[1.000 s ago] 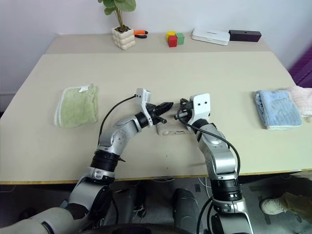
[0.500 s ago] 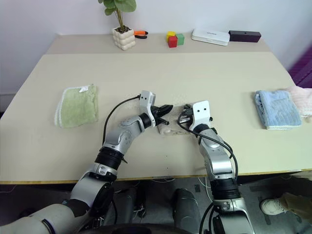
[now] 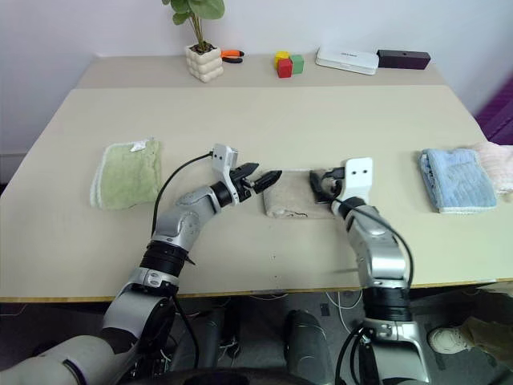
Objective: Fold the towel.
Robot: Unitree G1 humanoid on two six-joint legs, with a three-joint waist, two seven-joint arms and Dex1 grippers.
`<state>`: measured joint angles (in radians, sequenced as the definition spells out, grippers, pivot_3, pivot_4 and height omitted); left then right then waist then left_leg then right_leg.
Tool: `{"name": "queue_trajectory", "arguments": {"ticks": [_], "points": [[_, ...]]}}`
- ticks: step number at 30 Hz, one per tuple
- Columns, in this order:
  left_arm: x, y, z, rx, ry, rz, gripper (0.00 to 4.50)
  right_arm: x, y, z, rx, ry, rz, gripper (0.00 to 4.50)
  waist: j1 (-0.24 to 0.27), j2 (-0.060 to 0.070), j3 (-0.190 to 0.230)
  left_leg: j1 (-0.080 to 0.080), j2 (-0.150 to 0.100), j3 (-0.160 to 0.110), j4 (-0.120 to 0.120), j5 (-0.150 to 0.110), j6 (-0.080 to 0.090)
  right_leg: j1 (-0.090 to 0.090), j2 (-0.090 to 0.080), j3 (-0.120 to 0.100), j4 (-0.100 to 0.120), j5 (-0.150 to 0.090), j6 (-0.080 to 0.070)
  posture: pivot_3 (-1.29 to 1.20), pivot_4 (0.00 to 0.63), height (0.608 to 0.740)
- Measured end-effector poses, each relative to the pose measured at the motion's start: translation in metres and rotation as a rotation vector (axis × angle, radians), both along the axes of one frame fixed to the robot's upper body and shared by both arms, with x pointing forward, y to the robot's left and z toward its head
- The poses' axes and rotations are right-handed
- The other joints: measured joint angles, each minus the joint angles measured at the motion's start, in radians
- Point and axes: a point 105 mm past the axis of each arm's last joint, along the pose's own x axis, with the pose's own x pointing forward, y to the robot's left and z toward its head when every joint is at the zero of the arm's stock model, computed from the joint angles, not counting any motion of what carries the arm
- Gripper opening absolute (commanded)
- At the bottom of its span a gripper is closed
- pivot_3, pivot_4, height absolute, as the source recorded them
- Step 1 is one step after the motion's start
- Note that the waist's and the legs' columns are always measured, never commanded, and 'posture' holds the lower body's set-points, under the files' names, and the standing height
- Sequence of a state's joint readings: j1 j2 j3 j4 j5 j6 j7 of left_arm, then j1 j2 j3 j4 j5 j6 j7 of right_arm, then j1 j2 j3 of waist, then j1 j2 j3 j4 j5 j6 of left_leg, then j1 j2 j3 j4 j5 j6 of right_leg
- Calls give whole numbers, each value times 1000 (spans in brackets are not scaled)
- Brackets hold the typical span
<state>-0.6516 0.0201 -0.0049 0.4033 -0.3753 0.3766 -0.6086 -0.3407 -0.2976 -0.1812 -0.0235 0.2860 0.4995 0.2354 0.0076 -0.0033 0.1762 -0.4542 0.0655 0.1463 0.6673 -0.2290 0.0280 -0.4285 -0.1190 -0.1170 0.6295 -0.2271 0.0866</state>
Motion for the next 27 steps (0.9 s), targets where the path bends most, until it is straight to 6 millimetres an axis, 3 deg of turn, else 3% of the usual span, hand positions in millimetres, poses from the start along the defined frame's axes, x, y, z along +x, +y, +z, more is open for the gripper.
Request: {"name": "queue_trajectory", "arguments": {"ticks": [5,10,14,21,24,27], "points": [[-1,15,17,-19,-66,-45,4489,-8,-9,25,123,93,153,4500,-4,0,0,0,1,0,-1,0,0,0,0,-1,0,0,0,0,150,740],[-12,32,34,-17,-158,-162,4489,-22,-4,12,226,286,247,4500,-6,0,0,0,1,0,-1,0,0,-1,0,-1,0,0,0,0,150,740],[-22,47,47,-17,-219,-256,4489,-23,-8,3,245,370,227,4500,-3,0,0,0,0,0,-1,0,0,-1,0,-1,0,0,0,0,150,740],[-26,85,47,103,-286,-251,4489,-26,0,-7,236,435,261,4500,-10,0,0,0,1,0,-1,0,0,0,0,-1,0,0,0,0,150,740],[-25,86,48,108,-302,-242,4500,-27,10,-8,280,455,306,3646,-17,0,0,0,1,0,-1,0,0,0,0,-1,0,0,0,0,150,740],[-24,86,48,116,-312,-230,4500,-28,23,-13,336,484,349,2108,-25,0,0,0,1,0,-2,0,0,-1,1,-1,1,0,0,0,150,740]]}}
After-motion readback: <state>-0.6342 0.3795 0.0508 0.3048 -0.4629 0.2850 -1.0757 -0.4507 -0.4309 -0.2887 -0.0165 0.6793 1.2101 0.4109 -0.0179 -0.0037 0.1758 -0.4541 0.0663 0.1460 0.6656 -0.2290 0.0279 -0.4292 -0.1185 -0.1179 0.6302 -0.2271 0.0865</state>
